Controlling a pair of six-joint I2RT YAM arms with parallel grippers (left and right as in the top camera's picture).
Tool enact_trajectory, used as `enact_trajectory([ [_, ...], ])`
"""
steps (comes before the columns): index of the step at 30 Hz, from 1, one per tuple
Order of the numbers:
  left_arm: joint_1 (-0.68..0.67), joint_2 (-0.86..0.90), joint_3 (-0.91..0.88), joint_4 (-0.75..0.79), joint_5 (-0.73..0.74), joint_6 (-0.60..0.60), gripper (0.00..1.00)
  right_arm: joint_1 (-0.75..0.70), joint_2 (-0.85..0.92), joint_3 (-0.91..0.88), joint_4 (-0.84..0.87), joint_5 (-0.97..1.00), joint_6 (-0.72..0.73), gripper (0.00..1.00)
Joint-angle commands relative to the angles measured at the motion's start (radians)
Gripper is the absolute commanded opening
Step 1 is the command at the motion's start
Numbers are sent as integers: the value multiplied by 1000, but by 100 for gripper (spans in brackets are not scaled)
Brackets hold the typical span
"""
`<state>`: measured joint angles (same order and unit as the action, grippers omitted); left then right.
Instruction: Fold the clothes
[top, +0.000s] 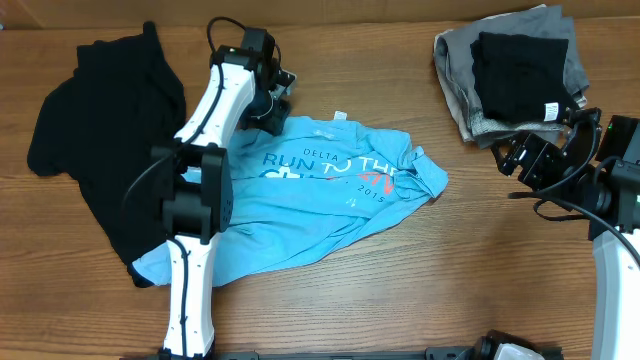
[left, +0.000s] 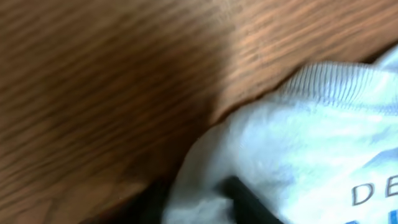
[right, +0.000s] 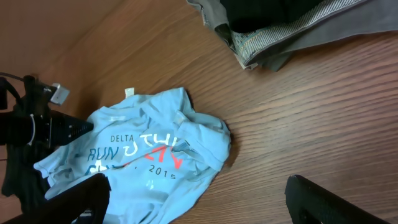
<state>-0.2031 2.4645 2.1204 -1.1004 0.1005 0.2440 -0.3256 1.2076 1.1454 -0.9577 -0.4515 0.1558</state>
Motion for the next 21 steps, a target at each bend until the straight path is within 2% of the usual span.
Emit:
enact_trajectory([
  [1,0,15,8,-2,1,14,12,6,-1,26,6,7,-8,93],
  [2,0,15,10,-2,1,13,4,6,-1,26,6,7,-7,93],
  [8,0,10,118,-63,1,-40,4,6,1,26,5,6,-7,93],
  [17,-7,9,592,-264,5,-77,4,8,40,25,-19,2,-7,92],
  [21,-13,9,755,-304,8,-96,4,74,82,11,-17,2,-7,92],
])
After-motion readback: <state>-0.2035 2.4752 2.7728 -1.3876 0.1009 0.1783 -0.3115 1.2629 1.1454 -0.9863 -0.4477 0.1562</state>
